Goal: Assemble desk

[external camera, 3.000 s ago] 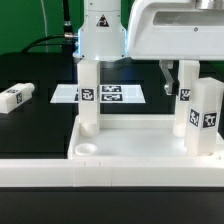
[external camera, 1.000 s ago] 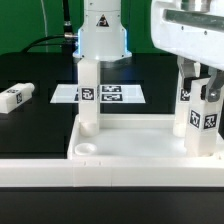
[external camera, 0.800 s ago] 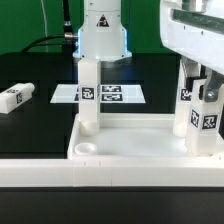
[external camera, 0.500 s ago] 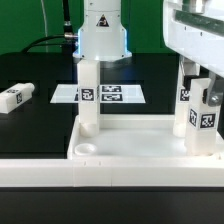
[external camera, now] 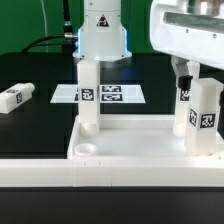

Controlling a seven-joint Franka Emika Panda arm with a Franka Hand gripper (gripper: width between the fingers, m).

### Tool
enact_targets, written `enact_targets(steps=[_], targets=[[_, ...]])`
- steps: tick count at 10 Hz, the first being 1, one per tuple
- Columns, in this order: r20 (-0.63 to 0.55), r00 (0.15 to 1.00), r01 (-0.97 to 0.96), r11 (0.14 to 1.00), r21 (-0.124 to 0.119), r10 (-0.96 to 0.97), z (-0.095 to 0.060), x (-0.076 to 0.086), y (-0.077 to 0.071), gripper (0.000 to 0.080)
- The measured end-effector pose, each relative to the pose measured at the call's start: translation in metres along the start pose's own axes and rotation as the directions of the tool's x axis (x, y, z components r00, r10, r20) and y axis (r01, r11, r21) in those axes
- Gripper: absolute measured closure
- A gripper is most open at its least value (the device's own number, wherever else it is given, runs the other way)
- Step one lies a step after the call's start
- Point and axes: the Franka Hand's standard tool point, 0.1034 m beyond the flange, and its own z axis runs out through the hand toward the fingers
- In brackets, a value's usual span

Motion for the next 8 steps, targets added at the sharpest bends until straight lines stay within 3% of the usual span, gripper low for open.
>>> enact_targets(steps=[5, 8], targets=[[0.000, 0.942, 0.336, 0.942, 0.000, -0.336, 0.0007, 0.0007, 0.0005, 0.0151], [0.000, 0.830, 0.557, 0.830, 0.001, -0.557, -0.0004, -0.0001, -0.0003, 0.0151]])
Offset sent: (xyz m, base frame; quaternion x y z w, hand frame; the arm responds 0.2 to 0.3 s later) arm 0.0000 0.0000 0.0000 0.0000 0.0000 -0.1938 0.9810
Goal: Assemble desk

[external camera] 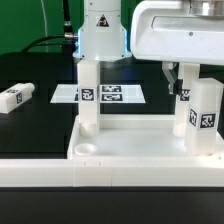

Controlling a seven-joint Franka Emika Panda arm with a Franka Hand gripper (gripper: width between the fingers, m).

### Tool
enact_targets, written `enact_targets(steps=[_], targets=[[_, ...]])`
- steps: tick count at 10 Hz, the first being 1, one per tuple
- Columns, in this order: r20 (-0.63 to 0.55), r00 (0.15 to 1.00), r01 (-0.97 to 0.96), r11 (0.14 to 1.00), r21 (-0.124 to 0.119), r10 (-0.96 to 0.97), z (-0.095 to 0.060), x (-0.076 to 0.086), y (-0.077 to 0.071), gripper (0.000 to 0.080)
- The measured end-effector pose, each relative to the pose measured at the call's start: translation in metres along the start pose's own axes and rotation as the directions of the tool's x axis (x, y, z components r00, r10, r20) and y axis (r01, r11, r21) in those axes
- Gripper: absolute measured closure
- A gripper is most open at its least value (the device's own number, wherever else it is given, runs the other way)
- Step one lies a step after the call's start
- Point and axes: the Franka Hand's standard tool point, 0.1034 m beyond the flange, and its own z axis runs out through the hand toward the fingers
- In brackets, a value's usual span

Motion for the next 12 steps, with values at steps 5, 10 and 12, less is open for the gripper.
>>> enact_targets(steps=[5, 10, 12], targets=[[0.000, 0.950, 0.313, 0.950, -0.003, -0.314, 0.0002, -0.0004, -0.0003, 0.0151], [0.000, 0.953, 0.302, 0.953, -0.004, -0.302, 0.0007, 0.0001, 0.0006, 0.0511], [0.000, 0.970, 0.244, 0.970, -0.003, -0.244, 0.0007, 0.0000, 0.0006, 0.0511]])
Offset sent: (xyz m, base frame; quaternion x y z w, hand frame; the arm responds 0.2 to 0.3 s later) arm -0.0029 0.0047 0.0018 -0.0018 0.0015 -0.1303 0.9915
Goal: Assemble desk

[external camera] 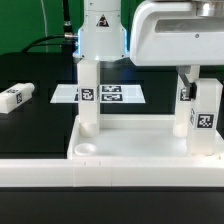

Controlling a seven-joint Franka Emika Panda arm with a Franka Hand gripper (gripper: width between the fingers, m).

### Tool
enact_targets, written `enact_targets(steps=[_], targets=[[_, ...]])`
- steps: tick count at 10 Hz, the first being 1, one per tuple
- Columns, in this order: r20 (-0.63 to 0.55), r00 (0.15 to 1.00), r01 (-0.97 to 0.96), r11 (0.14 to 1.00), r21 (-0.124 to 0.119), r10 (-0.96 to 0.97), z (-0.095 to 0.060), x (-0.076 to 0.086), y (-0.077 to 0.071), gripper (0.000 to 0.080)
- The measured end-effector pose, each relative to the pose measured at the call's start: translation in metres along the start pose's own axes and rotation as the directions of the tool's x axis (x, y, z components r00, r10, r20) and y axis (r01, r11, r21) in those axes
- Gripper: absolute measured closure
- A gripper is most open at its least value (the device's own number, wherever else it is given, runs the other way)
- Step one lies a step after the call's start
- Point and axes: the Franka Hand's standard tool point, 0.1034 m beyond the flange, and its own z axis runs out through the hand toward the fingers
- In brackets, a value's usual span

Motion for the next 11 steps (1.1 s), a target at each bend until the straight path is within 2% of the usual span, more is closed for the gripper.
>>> enact_targets(steps=[3, 5, 8, 10, 11], targets=[[0.000, 0.984, -0.180, 0.984, -0.012, 0.180, 0.000, 0.001, 0.006, 0.0511], [-0.003, 0.936, -0.351, 0.936, -0.034, 0.351, 0.000, 0.001, 0.017, 0.0508], [-0.016, 0.876, -0.483, 0.874, -0.059, 0.483, -0.001, 0.002, 0.030, 0.0507], [-0.018, 0.875, -0.484, 0.873, -0.061, 0.484, -0.001, 0.003, 0.031, 0.0507], [-0.019, 0.875, -0.483, 0.873, -0.060, 0.483, -0.001, 0.003, 0.031, 0.0280]])
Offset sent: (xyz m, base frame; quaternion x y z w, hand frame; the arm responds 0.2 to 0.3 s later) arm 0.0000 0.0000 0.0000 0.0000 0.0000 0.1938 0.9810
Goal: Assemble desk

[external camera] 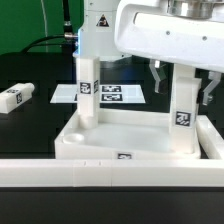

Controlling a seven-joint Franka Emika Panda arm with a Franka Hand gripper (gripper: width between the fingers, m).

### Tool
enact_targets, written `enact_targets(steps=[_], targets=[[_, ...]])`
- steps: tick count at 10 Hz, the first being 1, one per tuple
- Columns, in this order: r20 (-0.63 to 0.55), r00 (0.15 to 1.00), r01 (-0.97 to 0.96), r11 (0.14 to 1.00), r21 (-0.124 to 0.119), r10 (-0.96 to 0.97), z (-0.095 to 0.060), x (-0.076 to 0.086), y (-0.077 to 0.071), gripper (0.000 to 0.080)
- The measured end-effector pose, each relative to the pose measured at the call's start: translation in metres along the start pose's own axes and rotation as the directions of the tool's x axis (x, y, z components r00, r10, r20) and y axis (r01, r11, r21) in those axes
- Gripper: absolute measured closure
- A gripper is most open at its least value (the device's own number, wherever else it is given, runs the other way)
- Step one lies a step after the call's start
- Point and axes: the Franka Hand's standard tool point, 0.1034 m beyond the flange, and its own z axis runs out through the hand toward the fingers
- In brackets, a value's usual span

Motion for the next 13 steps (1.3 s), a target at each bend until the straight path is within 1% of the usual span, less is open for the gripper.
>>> enact_targets(steps=[1, 2, 3, 4, 5, 6, 8, 11, 12, 13], targets=[[-0.002, 0.999, 0.039, 0.999, 0.005, -0.039, -0.004, 0.000, 0.000, 0.0280], [-0.001, 0.998, 0.066, 0.998, 0.013, -0.066, -0.011, -0.004, 0.004, 0.0178], [0.003, 0.996, 0.091, 0.996, 0.022, -0.091, -0.022, -0.009, 0.011, 0.0158], [0.007, 0.993, 0.118, 0.992, 0.032, -0.118, -0.031, -0.011, 0.022, 0.0158], [0.008, 0.990, 0.141, 0.989, 0.038, -0.141, -0.038, -0.006, 0.039, 0.0151], [0.008, 0.991, 0.135, 0.990, 0.039, -0.135, -0.041, -0.001, 0.051, 0.0151], [0.012, 0.991, 0.135, 0.990, 0.037, -0.135, -0.038, -0.003, 0.048, 0.0150], [0.013, 0.991, 0.136, 0.990, 0.036, -0.137, -0.038, -0.003, 0.049, 0.0150], [0.028, 0.987, 0.159, 0.986, 0.048, -0.160, -0.040, -0.005, 0.066, 0.0150], [0.050, 0.986, 0.156, 0.986, 0.063, -0.160, -0.045, -0.008, 0.106, 0.0150]])
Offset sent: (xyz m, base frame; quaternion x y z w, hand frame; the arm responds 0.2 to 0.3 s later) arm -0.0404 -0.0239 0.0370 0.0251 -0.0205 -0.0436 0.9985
